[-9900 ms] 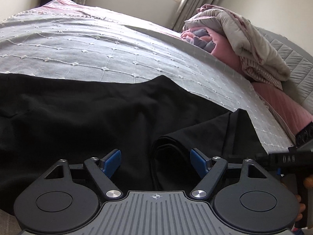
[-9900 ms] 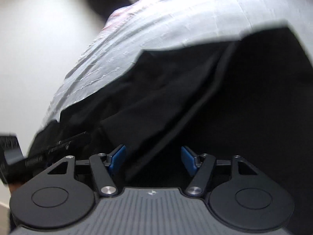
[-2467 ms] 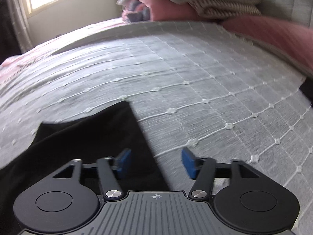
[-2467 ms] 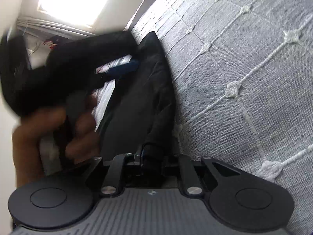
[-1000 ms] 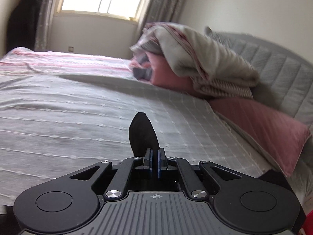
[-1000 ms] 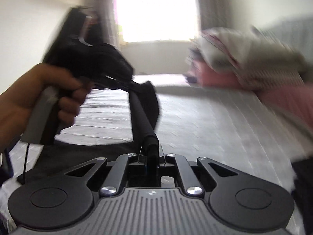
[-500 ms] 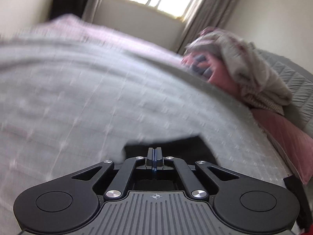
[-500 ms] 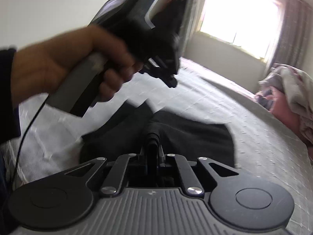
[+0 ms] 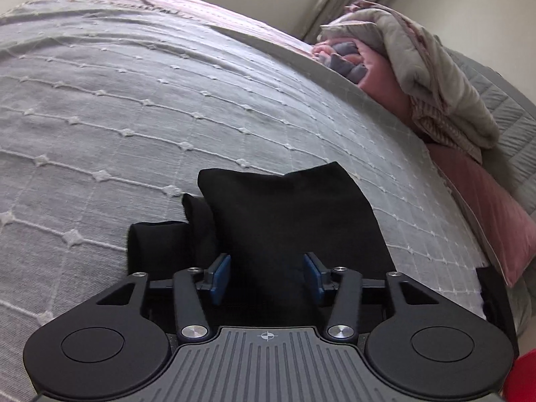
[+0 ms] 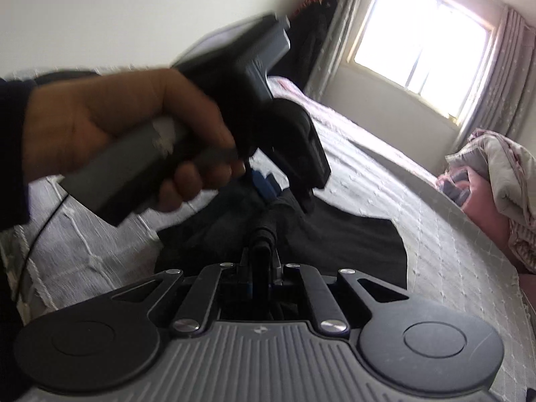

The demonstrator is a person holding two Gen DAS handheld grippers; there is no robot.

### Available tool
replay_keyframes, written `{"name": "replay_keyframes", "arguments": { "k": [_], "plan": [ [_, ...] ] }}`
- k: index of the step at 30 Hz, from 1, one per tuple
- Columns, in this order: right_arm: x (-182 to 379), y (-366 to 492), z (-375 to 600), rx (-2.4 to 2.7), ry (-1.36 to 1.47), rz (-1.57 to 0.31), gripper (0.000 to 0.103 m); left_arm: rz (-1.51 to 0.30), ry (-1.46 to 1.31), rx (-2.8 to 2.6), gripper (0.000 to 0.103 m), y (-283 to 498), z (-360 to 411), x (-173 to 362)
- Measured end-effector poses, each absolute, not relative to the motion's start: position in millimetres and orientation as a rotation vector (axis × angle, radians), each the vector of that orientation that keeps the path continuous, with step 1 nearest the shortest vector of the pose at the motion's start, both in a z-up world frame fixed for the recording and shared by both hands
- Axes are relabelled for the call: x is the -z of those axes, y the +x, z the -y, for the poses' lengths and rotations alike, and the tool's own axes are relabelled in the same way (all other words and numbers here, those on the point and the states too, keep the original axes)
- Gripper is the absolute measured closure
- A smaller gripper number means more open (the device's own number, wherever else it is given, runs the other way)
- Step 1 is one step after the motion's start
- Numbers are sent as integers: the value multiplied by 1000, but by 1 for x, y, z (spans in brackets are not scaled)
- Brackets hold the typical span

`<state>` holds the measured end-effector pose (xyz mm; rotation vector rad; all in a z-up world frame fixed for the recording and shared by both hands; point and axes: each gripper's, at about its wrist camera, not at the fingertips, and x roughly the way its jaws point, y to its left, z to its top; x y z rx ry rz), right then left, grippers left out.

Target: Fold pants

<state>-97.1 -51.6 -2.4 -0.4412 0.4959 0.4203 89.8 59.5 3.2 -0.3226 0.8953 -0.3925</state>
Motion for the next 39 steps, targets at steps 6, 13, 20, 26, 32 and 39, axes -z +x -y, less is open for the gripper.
{"name": "replay_keyframes", "arguments": {
  "k": [6, 13, 20, 26, 32, 39],
  "plan": [
    [4, -114, 37, -519, -469, -441, 56, -841, -248, 364, 65, 71, -67, -14],
    [12, -124, 18, -577, -534, -468, 56, -845, -198, 277, 89, 55, -85, -5],
    [23, -123, 12, -598, -544, -560, 19, -846, -187, 246, 66, 44, -90, 4],
    [-26, -113, 50, -739, -364, -576, 4, -827, -232, 236, 51, 38, -104, -4],
    [-66, -62, 141, -641, -60, -582, 4, -850, -267, 278, 36, 35, -101, 1],
    [-10, -11, 153, -477, -124, -848, 22, -934, -315, 234, 19, 43, -93, 24]
  ]
}}
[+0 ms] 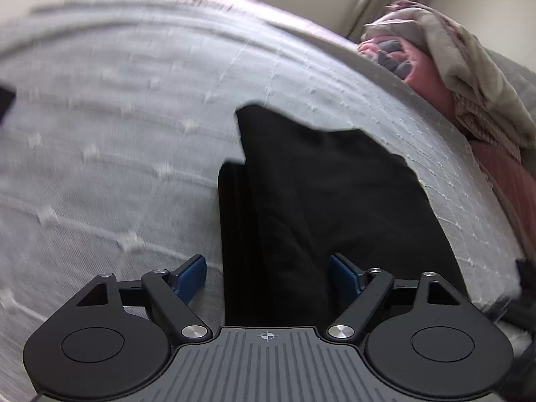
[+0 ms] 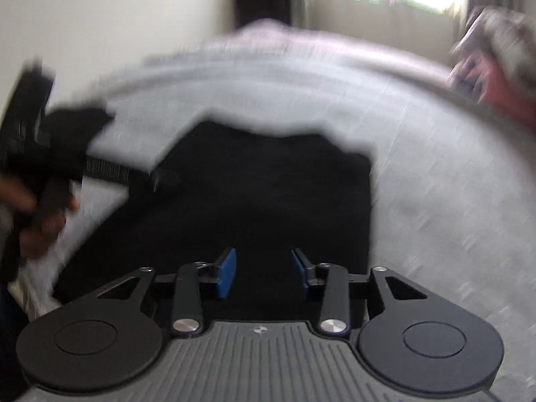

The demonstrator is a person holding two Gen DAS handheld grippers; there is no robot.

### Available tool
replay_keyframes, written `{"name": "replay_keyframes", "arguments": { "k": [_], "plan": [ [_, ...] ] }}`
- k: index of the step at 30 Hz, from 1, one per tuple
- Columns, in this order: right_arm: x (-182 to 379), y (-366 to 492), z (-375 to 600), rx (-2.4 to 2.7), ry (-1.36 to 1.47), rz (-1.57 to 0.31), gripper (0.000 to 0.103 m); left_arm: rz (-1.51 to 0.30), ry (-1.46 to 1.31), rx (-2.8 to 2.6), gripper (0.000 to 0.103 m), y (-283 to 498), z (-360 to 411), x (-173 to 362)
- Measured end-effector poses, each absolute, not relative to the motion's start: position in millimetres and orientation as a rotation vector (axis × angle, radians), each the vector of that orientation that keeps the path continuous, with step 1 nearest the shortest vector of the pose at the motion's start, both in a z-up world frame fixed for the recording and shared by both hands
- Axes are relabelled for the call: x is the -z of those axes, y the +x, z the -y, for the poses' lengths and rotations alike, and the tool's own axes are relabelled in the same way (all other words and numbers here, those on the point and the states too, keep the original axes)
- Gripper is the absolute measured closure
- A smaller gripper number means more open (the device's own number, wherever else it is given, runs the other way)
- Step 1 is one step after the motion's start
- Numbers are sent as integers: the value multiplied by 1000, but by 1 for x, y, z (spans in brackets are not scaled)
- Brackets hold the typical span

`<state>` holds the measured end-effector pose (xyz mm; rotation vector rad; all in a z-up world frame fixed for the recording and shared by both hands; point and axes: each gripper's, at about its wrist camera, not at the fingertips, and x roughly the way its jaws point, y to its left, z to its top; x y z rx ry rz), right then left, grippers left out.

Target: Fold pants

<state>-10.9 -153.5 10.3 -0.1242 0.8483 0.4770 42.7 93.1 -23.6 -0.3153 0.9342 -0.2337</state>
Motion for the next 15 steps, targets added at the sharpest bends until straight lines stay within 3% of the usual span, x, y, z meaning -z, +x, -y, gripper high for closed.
{"name": "replay_keyframes", "arguments": {
  "k": [4, 7, 8, 9, 15],
  "plan": [
    [11, -31, 119, -491, -243, -843, 22, -936, -332, 249, 19, 45, -93, 25],
    [7, -36, 108, -493, -209, -822, 41, -940, -335, 247, 21, 48, -91, 26],
    [6, -36, 105, -514, -179, -827, 55, -942, -333, 253, 21, 49, -90, 26],
    [6, -37, 102, -525, -158, -829, 58, -946, -339, 262, 21, 50, -91, 25],
    [7, -44, 86, -518, -207, -793, 57, -951, -307, 257, 22, 51, -84, 26]
  ]
}}
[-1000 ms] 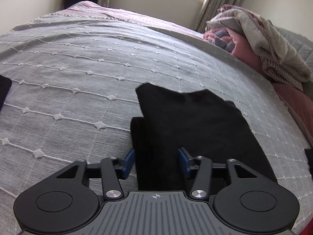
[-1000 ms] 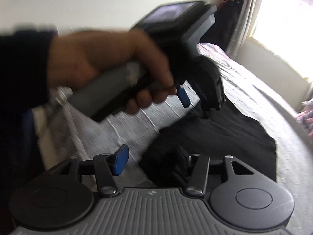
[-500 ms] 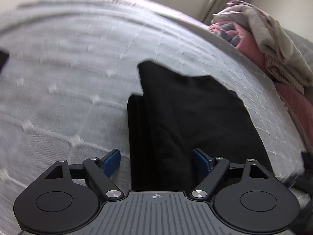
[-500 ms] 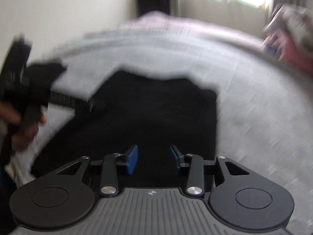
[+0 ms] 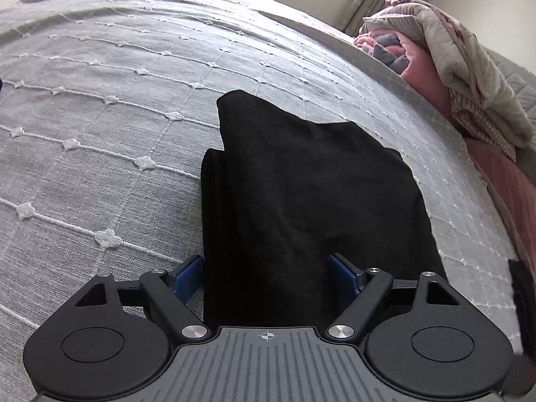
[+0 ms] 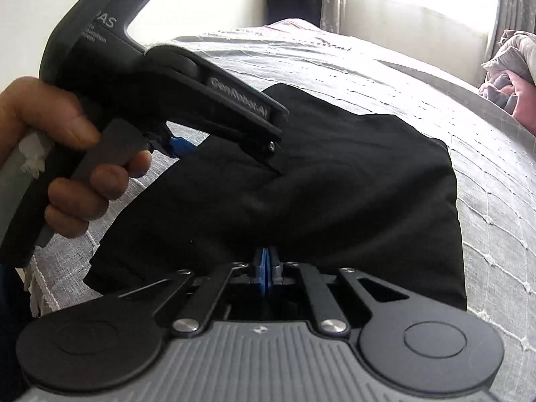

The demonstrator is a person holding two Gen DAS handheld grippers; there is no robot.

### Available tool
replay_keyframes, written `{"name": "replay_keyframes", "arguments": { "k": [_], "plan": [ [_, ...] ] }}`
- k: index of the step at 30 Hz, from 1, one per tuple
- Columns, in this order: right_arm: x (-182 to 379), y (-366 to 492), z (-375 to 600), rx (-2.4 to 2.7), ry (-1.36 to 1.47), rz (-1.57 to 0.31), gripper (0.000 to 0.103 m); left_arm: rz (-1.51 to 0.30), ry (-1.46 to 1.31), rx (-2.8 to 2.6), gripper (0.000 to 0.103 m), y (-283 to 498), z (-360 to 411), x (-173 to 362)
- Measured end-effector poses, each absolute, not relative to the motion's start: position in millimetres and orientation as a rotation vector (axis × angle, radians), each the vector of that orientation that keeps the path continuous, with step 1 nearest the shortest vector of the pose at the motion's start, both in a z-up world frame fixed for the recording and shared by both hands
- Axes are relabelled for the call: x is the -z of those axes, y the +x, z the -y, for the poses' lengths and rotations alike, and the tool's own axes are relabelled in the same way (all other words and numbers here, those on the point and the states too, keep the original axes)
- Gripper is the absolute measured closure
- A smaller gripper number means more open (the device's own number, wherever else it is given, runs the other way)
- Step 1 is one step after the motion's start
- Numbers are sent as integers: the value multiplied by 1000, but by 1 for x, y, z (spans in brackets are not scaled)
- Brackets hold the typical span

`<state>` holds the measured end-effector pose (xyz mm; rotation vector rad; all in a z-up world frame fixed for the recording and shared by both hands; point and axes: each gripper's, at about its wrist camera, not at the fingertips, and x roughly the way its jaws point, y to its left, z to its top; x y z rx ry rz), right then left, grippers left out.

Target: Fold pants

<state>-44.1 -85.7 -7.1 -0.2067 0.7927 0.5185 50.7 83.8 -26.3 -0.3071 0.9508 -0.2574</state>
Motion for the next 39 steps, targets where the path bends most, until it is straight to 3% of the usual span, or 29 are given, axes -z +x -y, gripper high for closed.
{"name": "replay_keyframes", "arguments": {
  "k": [2, 3, 5, 12, 15, 17, 18, 19, 24, 26, 28, 32, 39],
  "plan": [
    [-1, -32, 99, -557, -159, -828, 51, -947, -309, 247, 21, 50, -83, 27],
    [-4, -25, 108, -556, -125, -838, 36, -948, -305, 244, 21, 50, -82, 26],
    [-9, -12, 125, -500, -85, -832, 23, -949, -295, 245, 20, 50, -81, 27],
    [-10, 10, 149, -325, -125, -817, 14, -961, -304, 262, 18, 54, -84, 29],
    [-7, 14, 151, -313, -123, -820, 10, -918, -270, 244, 25, 52, -78, 30],
    [-2, 10, 152, -310, -123, -817, 10, -897, -260, 254, 42, 50, -75, 29],
    [-1, 11, 152, -309, -123, -813, 10, -899, -286, 280, 58, 50, -76, 28],
    [-4, 7, 153, -306, -122, -809, 10, -900, -309, 285, 62, 50, -78, 27],
    [3, 32, 165, -321, -78, -821, 9, -900, -343, 307, 65, 52, -83, 28],
    [3, 43, 182, -334, 38, -849, 9, -906, -369, 316, 65, 53, -87, 30],
    [2, 55, 206, -345, 207, -877, 9, -922, -408, 325, 57, 56, -92, 34],
    [12, 73, 245, -404, 472, -951, 9, -937, -456, 334, 56, 60, -96, 38],
    [23, 80, 251, -422, 510, -978, 10, -922, -429, 339, 58, 61, -91, 37]
  ]
}}
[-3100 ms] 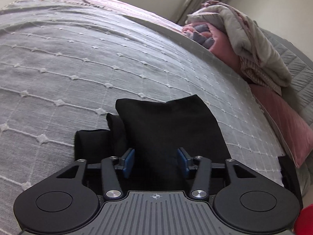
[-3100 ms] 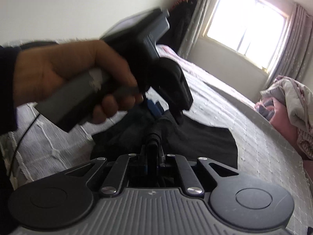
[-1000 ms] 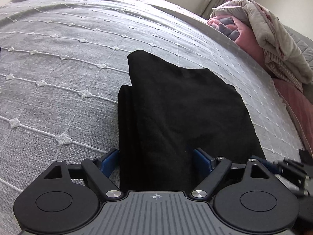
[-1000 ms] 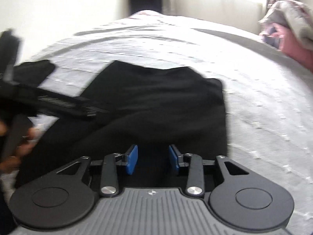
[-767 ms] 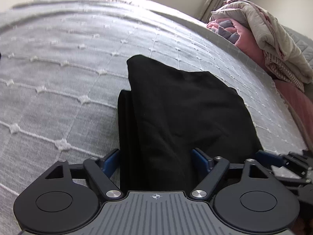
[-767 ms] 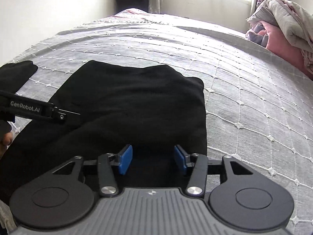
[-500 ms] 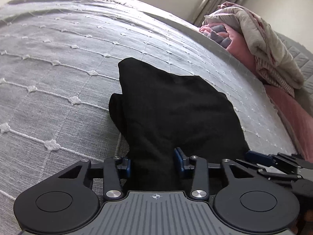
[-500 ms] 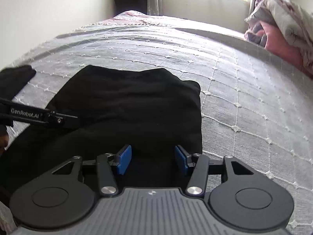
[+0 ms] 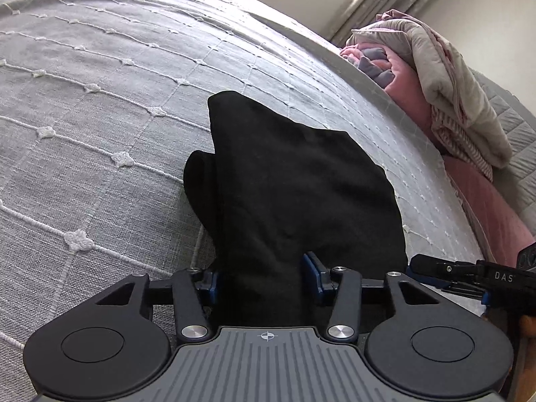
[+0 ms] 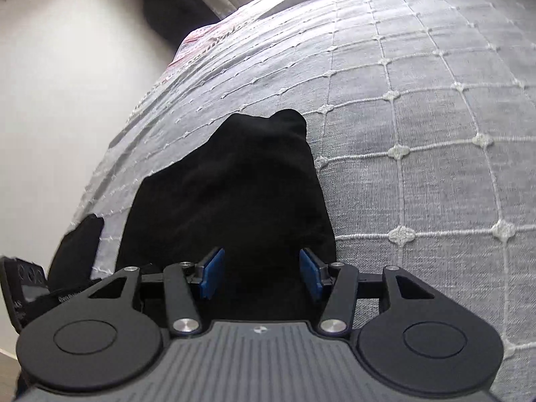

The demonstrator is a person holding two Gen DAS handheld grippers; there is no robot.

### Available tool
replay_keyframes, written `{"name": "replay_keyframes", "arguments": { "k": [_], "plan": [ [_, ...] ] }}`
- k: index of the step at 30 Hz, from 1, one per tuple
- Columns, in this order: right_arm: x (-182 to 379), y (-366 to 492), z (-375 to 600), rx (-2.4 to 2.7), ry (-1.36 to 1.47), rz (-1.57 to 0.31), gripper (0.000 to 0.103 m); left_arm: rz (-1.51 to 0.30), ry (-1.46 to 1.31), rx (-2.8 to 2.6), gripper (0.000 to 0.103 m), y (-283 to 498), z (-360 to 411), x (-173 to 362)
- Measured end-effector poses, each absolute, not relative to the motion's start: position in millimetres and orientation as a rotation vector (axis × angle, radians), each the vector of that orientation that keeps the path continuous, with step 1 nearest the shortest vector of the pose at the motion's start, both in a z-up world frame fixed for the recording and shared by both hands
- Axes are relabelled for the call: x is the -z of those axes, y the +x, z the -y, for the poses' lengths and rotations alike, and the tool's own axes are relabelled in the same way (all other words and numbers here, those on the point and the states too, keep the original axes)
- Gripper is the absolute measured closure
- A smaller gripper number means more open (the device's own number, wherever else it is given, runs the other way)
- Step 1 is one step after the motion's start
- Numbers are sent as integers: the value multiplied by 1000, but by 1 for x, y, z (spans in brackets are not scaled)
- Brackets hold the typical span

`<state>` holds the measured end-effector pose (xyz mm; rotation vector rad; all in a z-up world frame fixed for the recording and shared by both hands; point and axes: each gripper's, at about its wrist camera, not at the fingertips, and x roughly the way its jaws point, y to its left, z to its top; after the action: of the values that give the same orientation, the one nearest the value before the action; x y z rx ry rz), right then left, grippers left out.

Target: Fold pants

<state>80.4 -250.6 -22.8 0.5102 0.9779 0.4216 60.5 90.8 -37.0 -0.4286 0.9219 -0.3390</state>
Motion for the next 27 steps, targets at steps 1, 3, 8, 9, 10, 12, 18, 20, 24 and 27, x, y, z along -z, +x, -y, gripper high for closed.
{"name": "replay_keyframes", "arguments": {
  "k": [1, 3, 8, 9, 10, 12, 18, 20, 24, 27],
  "plan": [
    [20, 80, 251, -411, 500, -971, 10, -921, -426, 342, 59, 60, -92, 37],
    [16, 79, 257, -357, 472, -947, 7, -916, -418, 344, 59, 59, -92, 37],
    [34, 86, 266, -310, 478, -991, 5, -921, -433, 336, 59, 59, -92, 38],
    [35, 85, 265, -316, 476, -984, 5, -922, -445, 331, 60, 59, -94, 38],
    [34, 84, 264, -320, 468, -981, 6, -921, -455, 326, 61, 59, -94, 39],
    [34, 84, 263, -331, 499, -994, 7, -917, -468, 321, 62, 59, -96, 40],
    [42, 92, 253, -378, 546, -995, 18, -888, -394, 328, 69, 57, -88, 36],
    [40, 93, 246, -365, 499, -985, 27, -879, -370, 325, 72, 56, -85, 34],
    [30, 85, 216, -316, 323, -941, 38, -861, -337, 312, 77, 55, -79, 30],
    [22, 75, 199, -278, 187, -899, 45, -847, -303, 304, 78, 53, -74, 27]
  ]
}}
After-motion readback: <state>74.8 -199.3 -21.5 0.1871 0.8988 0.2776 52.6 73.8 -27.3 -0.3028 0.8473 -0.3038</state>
